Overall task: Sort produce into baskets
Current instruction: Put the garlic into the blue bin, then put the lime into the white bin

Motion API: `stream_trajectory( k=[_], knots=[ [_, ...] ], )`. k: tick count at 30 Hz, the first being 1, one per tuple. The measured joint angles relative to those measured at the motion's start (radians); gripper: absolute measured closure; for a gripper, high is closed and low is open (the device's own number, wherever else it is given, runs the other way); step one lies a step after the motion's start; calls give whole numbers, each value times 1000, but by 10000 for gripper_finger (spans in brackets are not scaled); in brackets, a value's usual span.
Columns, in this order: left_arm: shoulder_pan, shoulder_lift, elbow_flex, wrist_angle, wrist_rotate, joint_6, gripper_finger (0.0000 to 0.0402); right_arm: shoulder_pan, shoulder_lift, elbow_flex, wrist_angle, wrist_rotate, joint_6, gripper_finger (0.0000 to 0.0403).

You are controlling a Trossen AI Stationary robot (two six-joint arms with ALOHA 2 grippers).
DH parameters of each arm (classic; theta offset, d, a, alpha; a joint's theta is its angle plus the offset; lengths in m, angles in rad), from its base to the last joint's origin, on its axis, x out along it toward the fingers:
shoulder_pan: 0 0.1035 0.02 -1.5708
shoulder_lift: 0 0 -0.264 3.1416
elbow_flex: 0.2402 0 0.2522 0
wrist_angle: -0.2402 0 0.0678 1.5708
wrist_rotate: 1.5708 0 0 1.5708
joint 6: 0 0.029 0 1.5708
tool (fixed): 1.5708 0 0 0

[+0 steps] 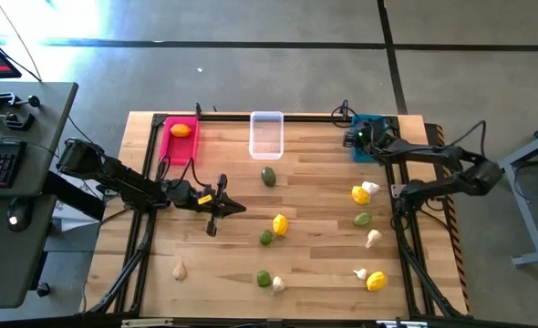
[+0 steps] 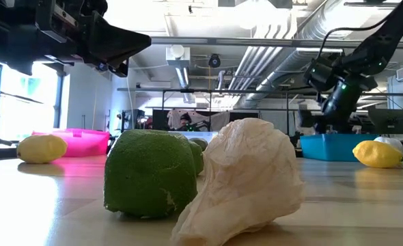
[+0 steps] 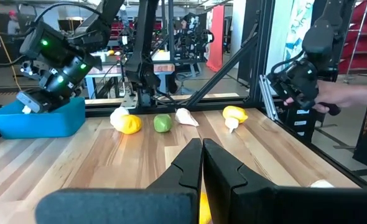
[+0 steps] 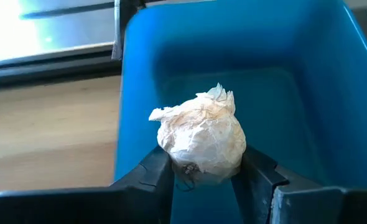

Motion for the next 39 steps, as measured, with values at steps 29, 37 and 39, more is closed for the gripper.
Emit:
stream_trajectory(
  k=[29,37,39],
  knots=[
    [0,0,0,-1,-16,0,401,0,-56,1,-51,63,1,165],
    [0,0,0,-2,-19,1,401,36,-275,1,-111,59,-145,244],
    [0,0,0,-2,-19,7,401,69,-339,1,-143,46,-189,272]
  ],
)
